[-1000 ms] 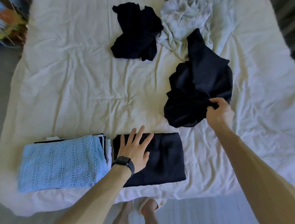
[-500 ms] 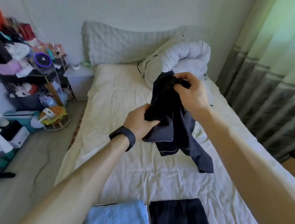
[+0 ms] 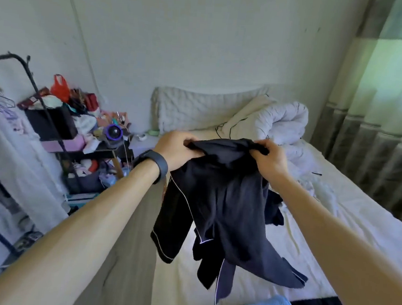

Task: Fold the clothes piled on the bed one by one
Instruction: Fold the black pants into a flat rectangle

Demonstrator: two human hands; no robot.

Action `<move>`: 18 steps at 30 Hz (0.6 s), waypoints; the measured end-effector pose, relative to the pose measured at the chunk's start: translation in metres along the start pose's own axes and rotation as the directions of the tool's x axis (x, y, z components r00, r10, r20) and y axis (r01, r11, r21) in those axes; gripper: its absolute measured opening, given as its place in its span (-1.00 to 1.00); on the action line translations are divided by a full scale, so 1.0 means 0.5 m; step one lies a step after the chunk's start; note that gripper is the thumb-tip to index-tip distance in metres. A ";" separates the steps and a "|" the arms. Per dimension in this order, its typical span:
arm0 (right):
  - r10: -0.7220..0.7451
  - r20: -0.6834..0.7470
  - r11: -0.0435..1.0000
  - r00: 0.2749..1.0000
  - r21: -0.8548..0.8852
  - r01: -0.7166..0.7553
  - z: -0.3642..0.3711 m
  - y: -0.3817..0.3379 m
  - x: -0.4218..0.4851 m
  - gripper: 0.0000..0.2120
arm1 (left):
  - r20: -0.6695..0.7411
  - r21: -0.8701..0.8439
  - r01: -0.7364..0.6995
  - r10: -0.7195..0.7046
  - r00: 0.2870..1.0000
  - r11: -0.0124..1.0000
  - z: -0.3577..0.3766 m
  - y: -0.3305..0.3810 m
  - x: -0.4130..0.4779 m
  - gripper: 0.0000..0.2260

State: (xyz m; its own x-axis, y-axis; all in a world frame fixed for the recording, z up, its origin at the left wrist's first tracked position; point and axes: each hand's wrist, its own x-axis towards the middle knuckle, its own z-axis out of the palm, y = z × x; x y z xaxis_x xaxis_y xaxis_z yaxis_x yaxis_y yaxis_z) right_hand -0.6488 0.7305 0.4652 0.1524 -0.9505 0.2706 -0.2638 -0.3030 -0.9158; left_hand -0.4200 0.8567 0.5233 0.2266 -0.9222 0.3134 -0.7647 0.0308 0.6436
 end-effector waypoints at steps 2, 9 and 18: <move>0.003 0.016 1.000 1.000 0.009 -0.003 0.038 -0.022 -0.011 -0.86 | 0.014 -0.044 0.023 -0.022 1.000 0.999 -0.046 -0.002 -0.006 -0.91; -0.043 0.060 0.996 0.997 0.077 0.039 0.140 -0.104 -0.100 -0.82 | -0.020 -0.278 0.133 -0.144 0.989 0.951 -0.141 -0.043 -0.010 -0.90; -0.020 0.226 0.949 0.974 -0.303 0.090 0.377 -0.043 -0.302 -0.30 | 0.033 -0.549 0.271 -0.303 0.952 0.791 -0.154 -0.196 0.129 -0.87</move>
State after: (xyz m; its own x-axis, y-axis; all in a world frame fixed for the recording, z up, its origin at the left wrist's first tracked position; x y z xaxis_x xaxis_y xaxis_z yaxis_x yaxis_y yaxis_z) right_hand -0.4868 0.8935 0.3878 0.3689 -0.9043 0.2147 -0.5249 -0.3933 -0.7549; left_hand -0.2840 0.8238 0.5343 0.4276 -0.9004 0.0803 -0.2120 -0.0136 0.9772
